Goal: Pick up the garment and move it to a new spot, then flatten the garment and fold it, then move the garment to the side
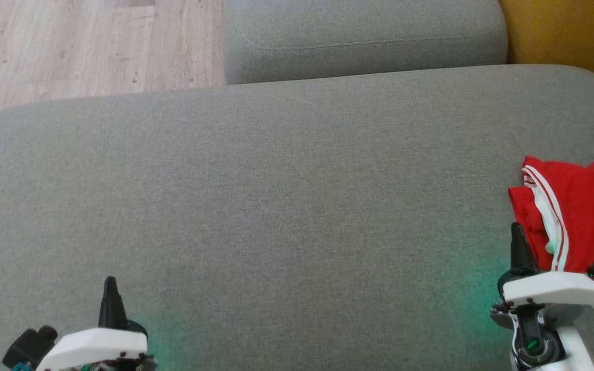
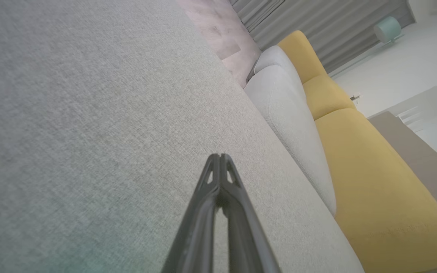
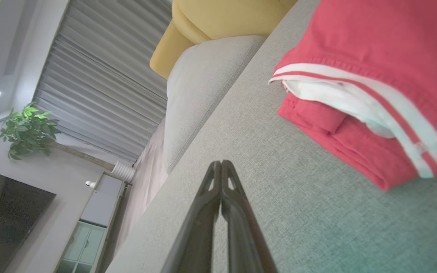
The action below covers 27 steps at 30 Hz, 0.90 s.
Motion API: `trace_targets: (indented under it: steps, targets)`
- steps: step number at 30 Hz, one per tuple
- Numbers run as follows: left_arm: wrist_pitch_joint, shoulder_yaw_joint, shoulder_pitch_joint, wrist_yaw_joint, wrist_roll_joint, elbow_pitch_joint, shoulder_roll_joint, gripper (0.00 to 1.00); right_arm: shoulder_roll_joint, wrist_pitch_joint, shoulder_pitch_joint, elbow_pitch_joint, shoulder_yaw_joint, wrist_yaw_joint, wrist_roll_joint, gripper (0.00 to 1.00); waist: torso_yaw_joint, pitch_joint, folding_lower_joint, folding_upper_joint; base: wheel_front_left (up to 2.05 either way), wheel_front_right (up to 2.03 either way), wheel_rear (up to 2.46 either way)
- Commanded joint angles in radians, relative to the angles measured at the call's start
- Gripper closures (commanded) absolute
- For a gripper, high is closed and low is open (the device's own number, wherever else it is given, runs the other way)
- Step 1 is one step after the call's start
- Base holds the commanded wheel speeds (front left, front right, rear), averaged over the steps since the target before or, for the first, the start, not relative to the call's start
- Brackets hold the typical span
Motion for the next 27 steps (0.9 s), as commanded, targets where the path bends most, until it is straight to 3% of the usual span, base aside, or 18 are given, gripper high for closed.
trace_targets:
  steps: [1, 27]
  targets:
    - [0.008, 0.025, -0.054, -0.006, -0.028, -0.039, 0.003, 1.00, -0.003, 0.010, -0.024, -0.045, 0.005, 0.000, 0.032, 1.00, 0.000, 0.000, 0.0000, -0.0001, 0.00, 0.00, 0.00]
    - [0.083, 0.069, -0.077, -0.032, -0.311, -0.071, 0.004, 1.00, -0.003, 0.086, -0.003, -0.134, -0.031, -0.001, 0.340, 1.00, 0.006, -0.005, 0.0000, -0.0001, 0.00, 0.00, 0.00]
